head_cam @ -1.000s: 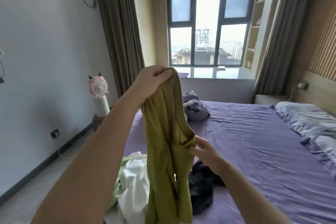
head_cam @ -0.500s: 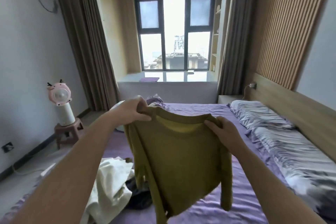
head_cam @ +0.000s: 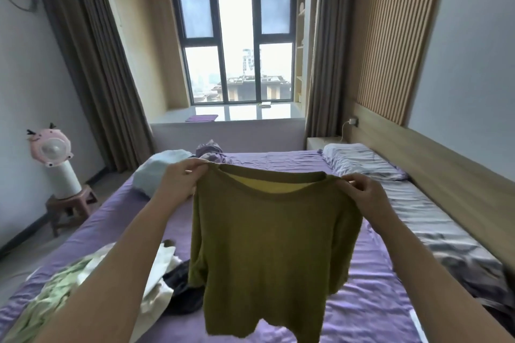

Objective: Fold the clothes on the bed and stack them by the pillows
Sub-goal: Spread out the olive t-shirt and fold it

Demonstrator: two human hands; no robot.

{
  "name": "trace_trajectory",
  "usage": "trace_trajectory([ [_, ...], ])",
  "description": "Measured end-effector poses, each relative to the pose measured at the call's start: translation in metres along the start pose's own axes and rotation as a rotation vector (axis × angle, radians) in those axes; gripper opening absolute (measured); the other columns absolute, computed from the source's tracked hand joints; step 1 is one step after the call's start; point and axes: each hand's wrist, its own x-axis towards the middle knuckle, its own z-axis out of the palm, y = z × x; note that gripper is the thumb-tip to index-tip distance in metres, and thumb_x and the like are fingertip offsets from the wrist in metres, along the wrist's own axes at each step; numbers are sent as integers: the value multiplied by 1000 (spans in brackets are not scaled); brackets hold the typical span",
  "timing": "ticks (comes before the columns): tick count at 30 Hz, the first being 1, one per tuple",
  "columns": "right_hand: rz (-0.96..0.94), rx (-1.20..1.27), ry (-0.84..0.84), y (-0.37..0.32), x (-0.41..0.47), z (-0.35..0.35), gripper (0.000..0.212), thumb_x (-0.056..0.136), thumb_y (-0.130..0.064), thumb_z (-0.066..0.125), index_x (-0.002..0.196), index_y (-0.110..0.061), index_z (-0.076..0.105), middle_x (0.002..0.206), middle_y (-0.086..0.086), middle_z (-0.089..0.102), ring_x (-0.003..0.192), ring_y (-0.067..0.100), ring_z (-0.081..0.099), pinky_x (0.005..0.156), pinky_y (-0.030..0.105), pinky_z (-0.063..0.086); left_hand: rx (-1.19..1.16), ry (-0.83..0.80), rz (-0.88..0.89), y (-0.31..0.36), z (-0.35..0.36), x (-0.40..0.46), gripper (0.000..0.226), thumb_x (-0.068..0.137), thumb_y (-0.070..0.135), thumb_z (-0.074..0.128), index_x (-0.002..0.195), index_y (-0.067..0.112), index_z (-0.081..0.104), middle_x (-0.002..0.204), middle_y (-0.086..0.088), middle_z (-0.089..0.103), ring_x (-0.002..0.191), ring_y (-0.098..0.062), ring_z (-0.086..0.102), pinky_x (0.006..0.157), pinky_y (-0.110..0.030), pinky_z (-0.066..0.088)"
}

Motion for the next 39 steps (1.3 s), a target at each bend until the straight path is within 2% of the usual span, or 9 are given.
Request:
trace_trajectory([
  [9,-53,-68,131,-16,-39,5,9,92,-33,56,90,-32,65,82,-24,61,79,-11,55,65,4,36,53,-32,13,-15,5,-20,16,85,29,69,86,15,61,72,3,58,67,-9,51,65,-21,42],
  [15,21,-13,60,-17,-78,0,6,81,-37,69,76,-39,71,77,-15,70,74,-7,61,62,5,43,55,-291,4,-29,-3,-47,12,84,32,69,79,26,60,71,1,60,65,-8,51,63,-23,41],
  [19,102,-70,-48,-3,-99,3,11,80,-39,71,81,-29,74,75,-8,71,72,3,65,62,16,50,15,-497,-131,-54,1,-64,19,83,33,71,82,14,65,68,0,59,62,-9,50,57,-23,38],
  [21,143,-121,-72,11,-107,8,12,81,-39,70,80,-27,73,73,-9,70,70,-2,63,60,11,46,3,-523,-192,-74,12,-77,20,84,32,71,81,13,66,70,-1,61,65,-11,53,60,-26,41],
  [23,192,-205,-135,31,-114,17,15,82,-40,68,78,-26,71,74,-10,68,70,-4,61,60,9,43,37,-531,-249,-99,28,-94,16,84,32,70,81,16,68,74,1,65,69,-12,58,66,-29,45],
  [26,303,-330,-287,73,-126,37,22,84,-42,65,78,-21,69,77,-3,68,75,9,61,68,27,45,116,-580,-337,-141,59,-124,14,85,30,69,81,17,70,75,3,66,69,-9,59,65,-26,46],
  [29,381,-405,-383,119,-139,59,20,86,-39,64,76,-21,66,75,-4,65,74,12,58,63,19,38,173,-636,-446,-184,92,-153,11,86,24,67,84,13,68,74,2,64,69,-11,56,66,-28,44],
  [34,508,-434,-513,204,-146,94,11,89,-28,61,80,-21,64,80,-2,65,79,16,58,68,27,40,233,-627,-631,-245,143,-178,6,89,19,60,84,22,61,84,6,64,81,-11,58,70,-24,43],
  [39,566,-499,-572,289,-127,123,16,96,-20,47,107,-20,58,103,5,66,95,23,59,69,29,36,301,-579,-757,-291,192,-177,5,94,21,54,92,18,58,92,3,64,87,-13,58,76,-30,43],
])
